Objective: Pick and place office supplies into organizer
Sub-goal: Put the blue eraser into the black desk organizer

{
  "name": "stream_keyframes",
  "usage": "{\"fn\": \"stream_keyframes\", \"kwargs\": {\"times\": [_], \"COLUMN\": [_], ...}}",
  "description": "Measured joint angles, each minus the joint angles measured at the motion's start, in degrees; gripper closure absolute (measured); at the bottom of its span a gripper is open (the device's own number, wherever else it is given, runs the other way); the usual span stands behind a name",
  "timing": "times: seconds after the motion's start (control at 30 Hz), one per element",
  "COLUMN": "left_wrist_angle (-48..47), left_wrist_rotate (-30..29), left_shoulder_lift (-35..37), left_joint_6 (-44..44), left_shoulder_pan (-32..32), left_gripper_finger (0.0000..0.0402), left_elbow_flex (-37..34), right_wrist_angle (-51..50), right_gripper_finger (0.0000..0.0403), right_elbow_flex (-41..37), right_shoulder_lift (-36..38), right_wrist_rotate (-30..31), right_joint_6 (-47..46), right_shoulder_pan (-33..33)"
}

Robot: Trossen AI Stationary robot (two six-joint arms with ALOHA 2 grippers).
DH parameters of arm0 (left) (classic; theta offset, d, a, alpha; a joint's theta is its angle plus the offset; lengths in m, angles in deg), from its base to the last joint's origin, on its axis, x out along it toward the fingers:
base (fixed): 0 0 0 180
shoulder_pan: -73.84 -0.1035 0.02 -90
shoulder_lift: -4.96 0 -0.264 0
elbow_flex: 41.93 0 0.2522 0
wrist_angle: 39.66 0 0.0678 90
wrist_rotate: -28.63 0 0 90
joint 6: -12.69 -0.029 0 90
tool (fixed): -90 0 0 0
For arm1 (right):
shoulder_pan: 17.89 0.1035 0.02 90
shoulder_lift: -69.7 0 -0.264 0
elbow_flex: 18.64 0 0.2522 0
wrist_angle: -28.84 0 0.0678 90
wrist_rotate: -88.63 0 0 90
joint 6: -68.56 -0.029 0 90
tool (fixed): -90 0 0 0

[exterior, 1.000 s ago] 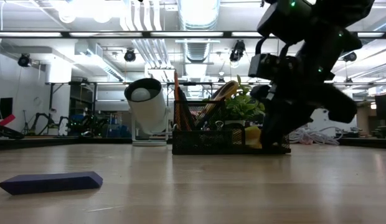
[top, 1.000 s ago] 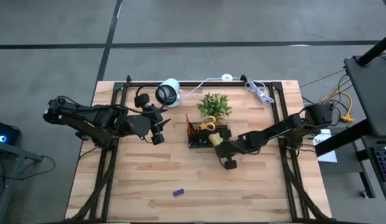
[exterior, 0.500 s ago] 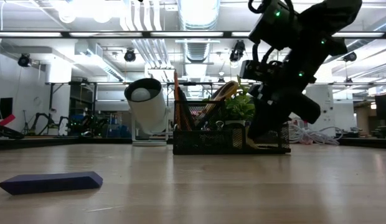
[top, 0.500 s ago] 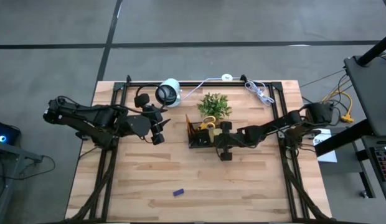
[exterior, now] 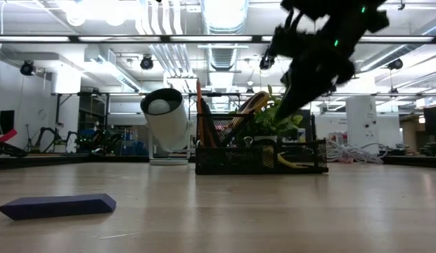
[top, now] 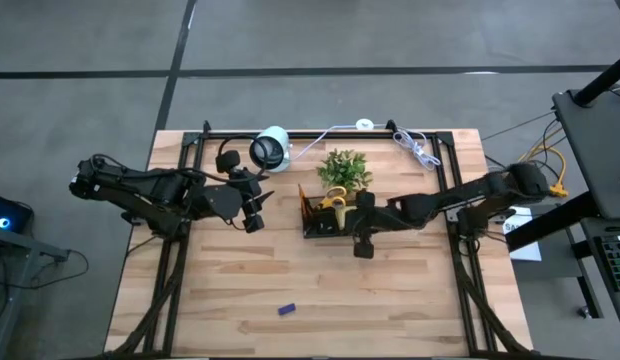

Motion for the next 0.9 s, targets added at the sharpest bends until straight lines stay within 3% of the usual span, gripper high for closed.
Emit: {"fn": "stream_keyframes", "kwargs": {"times": [0.1,0.3,0.43,0.67,0.9], "left_wrist_angle": [0.00,0.12,0.19,0.37,4.90], "left_wrist_rotate": [0.00,0.00,0.00,0.04,2.71], "left_shoulder_lift": [0.00,0.00,0.00,-0.02,-0.02], "left_joint_6": [0.00,-0.01,-0.09,-0.07,1.15], "left_shoulder_pan": [0.00,0.01,0.01,0.01,-0.01], "left_gripper_finger": [0.0250,0.0250,0.0250,0.0250,0.0250], "left_elbow_flex": [0.00,-0.02,-0.02,-0.02,-0.11], "right_wrist_angle": [0.20,9.00,13.32,13.03,12.86], "right_gripper_finger": [0.0394,0.0394,0.0394,0.0394,0.0394], "right_elbow_flex": [-0.03,-4.43,-9.64,-20.54,-31.65], "right_shoulder_lift": [5.33,19.30,28.96,45.67,60.78], "right_wrist_rotate": [-2.73,-0.82,1.34,2.54,7.62], "right_joint_6": [-0.30,-3.95,-5.58,-6.32,-12.92], "right_shoulder_pan": [0.12,0.05,0.30,1.57,1.87]}}
